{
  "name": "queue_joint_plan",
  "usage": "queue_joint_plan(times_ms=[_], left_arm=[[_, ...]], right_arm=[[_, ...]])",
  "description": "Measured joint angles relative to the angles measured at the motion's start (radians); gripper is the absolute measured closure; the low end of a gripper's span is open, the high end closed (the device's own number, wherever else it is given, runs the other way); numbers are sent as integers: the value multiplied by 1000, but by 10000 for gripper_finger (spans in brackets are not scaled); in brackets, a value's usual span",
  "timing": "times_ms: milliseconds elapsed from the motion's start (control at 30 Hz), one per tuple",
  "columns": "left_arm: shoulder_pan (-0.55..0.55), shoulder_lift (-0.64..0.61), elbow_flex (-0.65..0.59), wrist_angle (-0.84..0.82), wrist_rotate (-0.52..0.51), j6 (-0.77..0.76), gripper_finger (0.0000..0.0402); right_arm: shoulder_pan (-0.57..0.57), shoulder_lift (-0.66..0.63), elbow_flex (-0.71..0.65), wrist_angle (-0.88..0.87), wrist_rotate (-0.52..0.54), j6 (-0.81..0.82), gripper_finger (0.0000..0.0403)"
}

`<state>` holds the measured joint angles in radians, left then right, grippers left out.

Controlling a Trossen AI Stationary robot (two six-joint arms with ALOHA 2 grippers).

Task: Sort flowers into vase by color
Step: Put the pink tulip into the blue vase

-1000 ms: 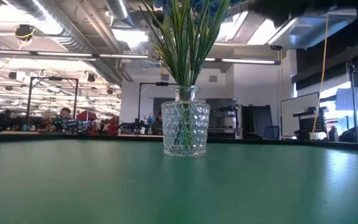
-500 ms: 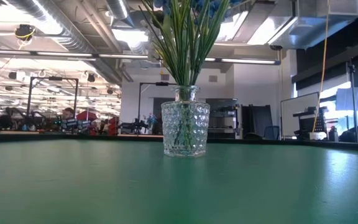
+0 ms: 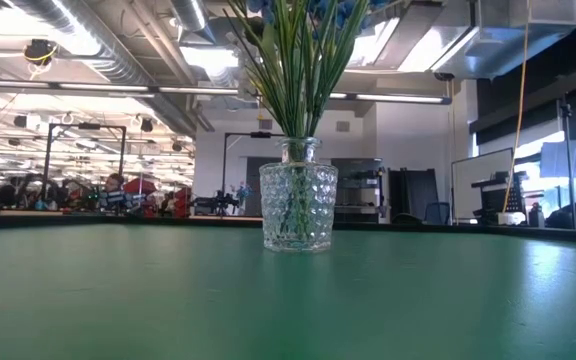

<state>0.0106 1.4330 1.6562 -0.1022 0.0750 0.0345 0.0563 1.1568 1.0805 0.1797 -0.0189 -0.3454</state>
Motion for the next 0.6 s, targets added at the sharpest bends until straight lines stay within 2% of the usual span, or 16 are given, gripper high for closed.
queue_joint_plan(times_ms=[233,600], left_arm=[[2,47,0,-12,13,0,401],[1,55,0,-77,18,0,401]], right_arm=[[-13,90,66,-21,-13,0,211],[-11,71,67,-18,-19,24,284]])
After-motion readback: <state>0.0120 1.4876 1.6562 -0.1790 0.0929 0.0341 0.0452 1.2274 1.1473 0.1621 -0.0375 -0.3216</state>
